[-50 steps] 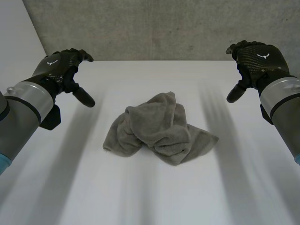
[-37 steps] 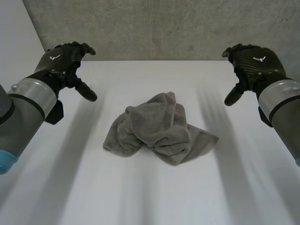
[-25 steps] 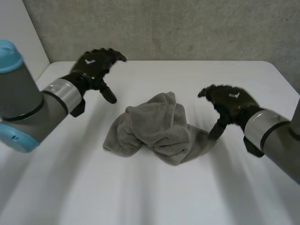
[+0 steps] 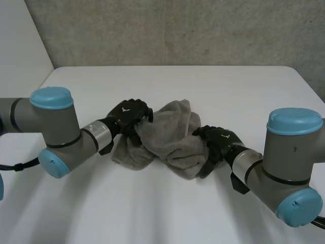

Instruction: Fold the towel.

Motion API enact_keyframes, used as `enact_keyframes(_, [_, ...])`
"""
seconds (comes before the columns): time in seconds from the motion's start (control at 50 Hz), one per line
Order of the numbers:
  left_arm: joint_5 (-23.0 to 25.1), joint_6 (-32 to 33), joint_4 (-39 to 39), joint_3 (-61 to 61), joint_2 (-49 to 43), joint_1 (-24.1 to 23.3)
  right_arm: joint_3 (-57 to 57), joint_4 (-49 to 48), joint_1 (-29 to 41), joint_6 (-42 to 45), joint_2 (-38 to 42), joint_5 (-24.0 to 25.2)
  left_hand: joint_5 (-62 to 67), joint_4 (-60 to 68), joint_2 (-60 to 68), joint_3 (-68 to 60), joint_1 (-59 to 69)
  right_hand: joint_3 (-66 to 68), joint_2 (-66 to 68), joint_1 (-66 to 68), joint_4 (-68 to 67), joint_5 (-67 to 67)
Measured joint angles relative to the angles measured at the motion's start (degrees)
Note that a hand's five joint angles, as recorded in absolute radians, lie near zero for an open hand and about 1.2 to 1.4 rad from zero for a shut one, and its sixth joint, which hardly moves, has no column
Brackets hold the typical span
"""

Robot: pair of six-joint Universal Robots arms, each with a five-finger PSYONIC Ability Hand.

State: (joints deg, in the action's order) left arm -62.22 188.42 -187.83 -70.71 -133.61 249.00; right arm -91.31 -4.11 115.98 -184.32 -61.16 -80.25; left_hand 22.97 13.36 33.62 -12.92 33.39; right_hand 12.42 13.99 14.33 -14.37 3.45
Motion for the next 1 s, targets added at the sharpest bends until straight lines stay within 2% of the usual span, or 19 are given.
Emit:
enact_keyframes(0.04, [-0.04, 0.75, 0.0, -0.12, -0.5, -0.2, 0.03, 0.11, -0.15, 0.17, -0.57, 0.02, 20.09, 0.0, 21.01, 0.0, 20.21, 0.0, 0.0, 0.0, 0.0, 0.0])
enact_keyframes(0.1, [-0.24, 1.81, 0.05, -0.15, -0.86, -0.61, -0.01, 0.36, -0.51, 0.85, -1.63, 0.02, 38.5, 0.0, 37.42, 0.0, 36.52, 0.0, 0.0, 0.0, 0.0, 0.0])
enact_keyframes(0.12, [-0.33, 2.07, 0.07, -0.17, -0.9, -0.72, -0.05, 0.42, -0.59, 1.1, -1.85, 0.02, 40.02, 0.0, 38.15, 0.0, 36.88, 0.0, 0.0, 0.0, 0.0, 0.0])
enact_keyframes(0.26, [-2.63, 3.41, 1.62, -2.81, 1.77, -1.44, -1.07, 0.77, -1.26, 4.86, -3.15, -1.16, 40.73, 0.0, 38.31, 0.0, 36.88, 0.0, 0.0, 0.0, 0.0, 0.0])
enact_keyframes(0.46, [-13.05, 3.57, 4.56, -21.03, 18.18, 1.25, -1.83, 0.85, -1.42, 7.49, -4.15, -3.74, 40.73, 0.0, 38.31, 0.0, 36.89, 0.0, 0.0, 0.0, 0.0, 0.0])
enact_keyframes(0.64, [-15.42, 3.32, 4.24, -36.61, 31.45, 4.5, -1.77, 0.88, -0.6, 8.75, -4.34, -3.59, 40.59, 0.0, 38.17, 0.0, 36.78, 0.0, 0.0, 0.0, 0.0, 0.0])
enact_keyframes(0.66, [-15.42, 3.29, 4.29, -37.18, 31.85, 4.58, -1.77, 0.9, -0.56, 8.85, -4.35, -3.56, 37.55, 0.0, 35.5, 0.0, 33.97, 0.0, 0.0, 0.0, 0.0, 0.0])
enact_keyframes(0.72, [-15.36, 3.19, 4.5, -39.4, 33.11, 4.68, -1.77, 0.92, -0.38, 9.23, -4.42, -3.45, 17.66, 0.0, 15.15, 0.0, 15.68, 0.0, 0.0, 0.0, 0.0, 0.0])
enact_keyframes(0.74, [-15.33, 3.18, 4.65, -39.96, 33.3, 4.58, -1.76, 0.93, -0.33, 9.33, -4.48, -3.41, 3.99, 0.0, 3.07, 0.0, 3.47, 0.0, 0.0, 0.0, 0.0, 0.0])
enact_keyframes(0.76, [-15.32, 3.18, 4.73, -40.15, 33.36, 4.49, -1.76, 0.93, -0.32, 9.37, -4.52, -3.39, -0.8, 0.0, -2.7, 0.0, -2.21, 0.0, 0.0, 0.0, 0.0, 0.0])
enact_keyframes(0.78, [-15.31, 3.19, 4.92, -40.29, 33.46, 4.27, -1.76, 0.94, -0.3, 9.44, -4.65, -3.34, -12.17, 0.0, -12.36, 0.0, -11.89, 0.0, 0.0, 0.0, 0.0, 0.0])
enact_keyframes(0.84, [-15.28, 3.24, 5.28, -39.73, 33.54, 3.88, -1.72, 0.94, -0.29, 9.54, -5.02, -3.2, -18.48, 0.0, -17.72, 0.0, -17.2, 0.0, 0.0, 0.0, 0.0, 0.0])
enact_keyframes(1.0, [-14.69, 3.44, 5.67, -31.88, 33.71, 3.79, -1.14, 1.01, -0.29, 9.56, -6.19, -2.46, -18.39, 0.0, -17.76, 0.0, -17.36, 0.0, 0.0, 0.0, 0.0, 0.0])
